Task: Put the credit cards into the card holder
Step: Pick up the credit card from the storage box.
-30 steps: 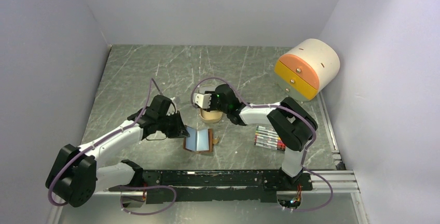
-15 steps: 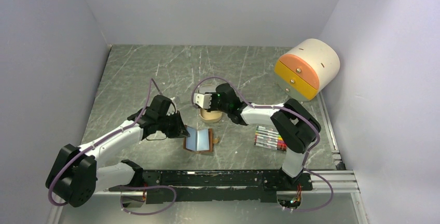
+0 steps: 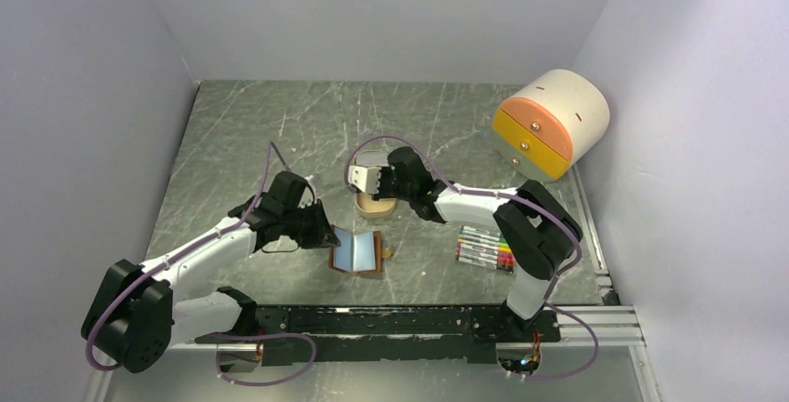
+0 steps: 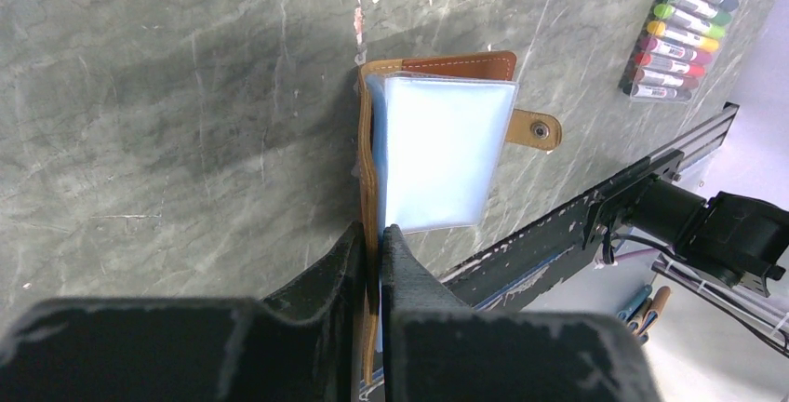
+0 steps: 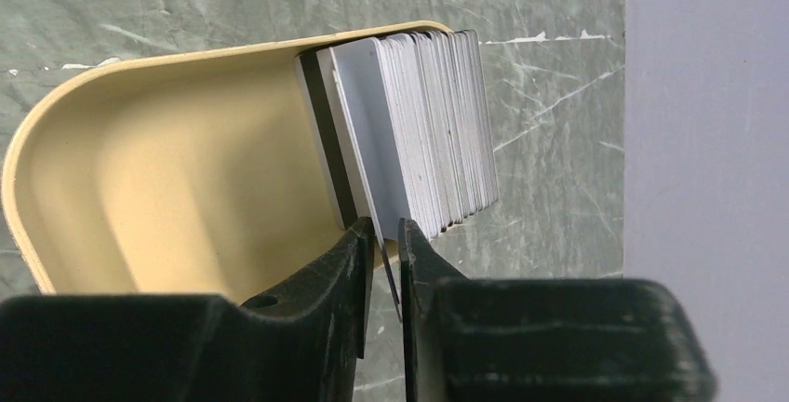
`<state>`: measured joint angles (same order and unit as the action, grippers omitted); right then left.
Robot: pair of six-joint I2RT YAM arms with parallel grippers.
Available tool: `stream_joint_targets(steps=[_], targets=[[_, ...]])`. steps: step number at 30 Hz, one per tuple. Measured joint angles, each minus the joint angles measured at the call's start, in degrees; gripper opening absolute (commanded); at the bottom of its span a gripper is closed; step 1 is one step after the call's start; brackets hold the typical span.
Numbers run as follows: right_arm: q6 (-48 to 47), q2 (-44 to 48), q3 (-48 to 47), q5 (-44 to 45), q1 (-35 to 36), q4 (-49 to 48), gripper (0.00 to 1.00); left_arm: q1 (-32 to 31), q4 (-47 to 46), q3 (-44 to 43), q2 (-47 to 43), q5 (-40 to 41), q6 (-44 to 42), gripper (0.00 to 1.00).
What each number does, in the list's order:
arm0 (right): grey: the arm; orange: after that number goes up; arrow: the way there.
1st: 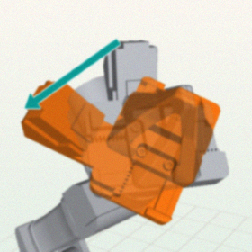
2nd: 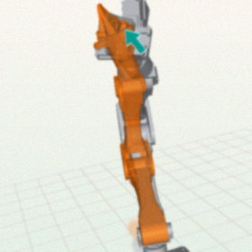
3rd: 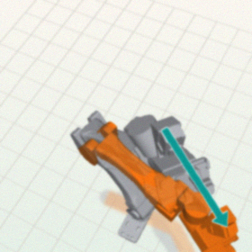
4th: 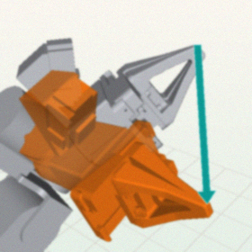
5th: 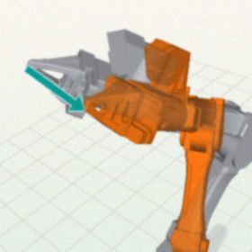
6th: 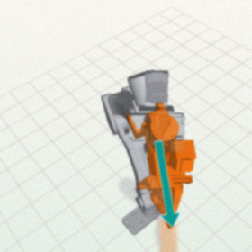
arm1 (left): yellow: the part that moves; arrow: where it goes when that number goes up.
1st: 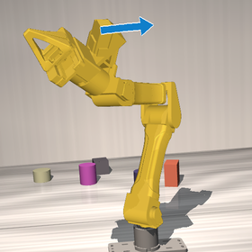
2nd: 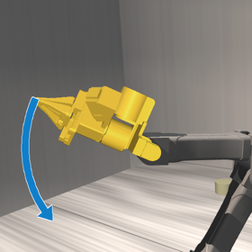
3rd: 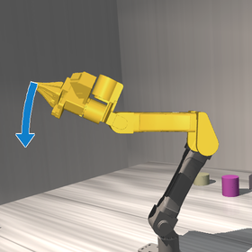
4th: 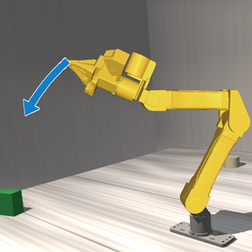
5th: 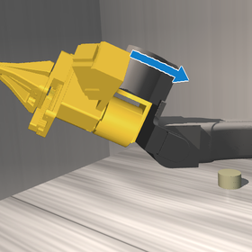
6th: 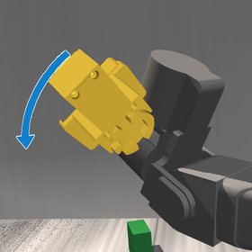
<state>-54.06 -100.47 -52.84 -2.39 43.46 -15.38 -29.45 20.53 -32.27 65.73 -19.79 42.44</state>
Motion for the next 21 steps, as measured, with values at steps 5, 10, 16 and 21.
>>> stream_joint_targets(steps=[5, 10, 16, 21], targets=[[0.2, 0.8, 0.0, 0.0, 0.0, 0.3, 0.22, 0.0, -0.5, 0.1, 0.0, -0.1, 0.0, 0.09], [-0.1, 0.4, -1.1, -0.4, -0.3, 0.9, 0.17, 0.0, -0.6, 0.1, -0.2, -0.1, 0.0, 0.09], [0.5, 0.1, -1.9, -2.4, -1.1, 1.4, 0.05, 0.0, -0.6, 0.1, -0.9, -0.1, 0.1, 0.09], [1.3, 0.0, -3.7, -3.9, -1.3, 3.8, 0.0, 0.0, -0.6, 0.2, -0.9, 0.0, 0.2, 0.09]])
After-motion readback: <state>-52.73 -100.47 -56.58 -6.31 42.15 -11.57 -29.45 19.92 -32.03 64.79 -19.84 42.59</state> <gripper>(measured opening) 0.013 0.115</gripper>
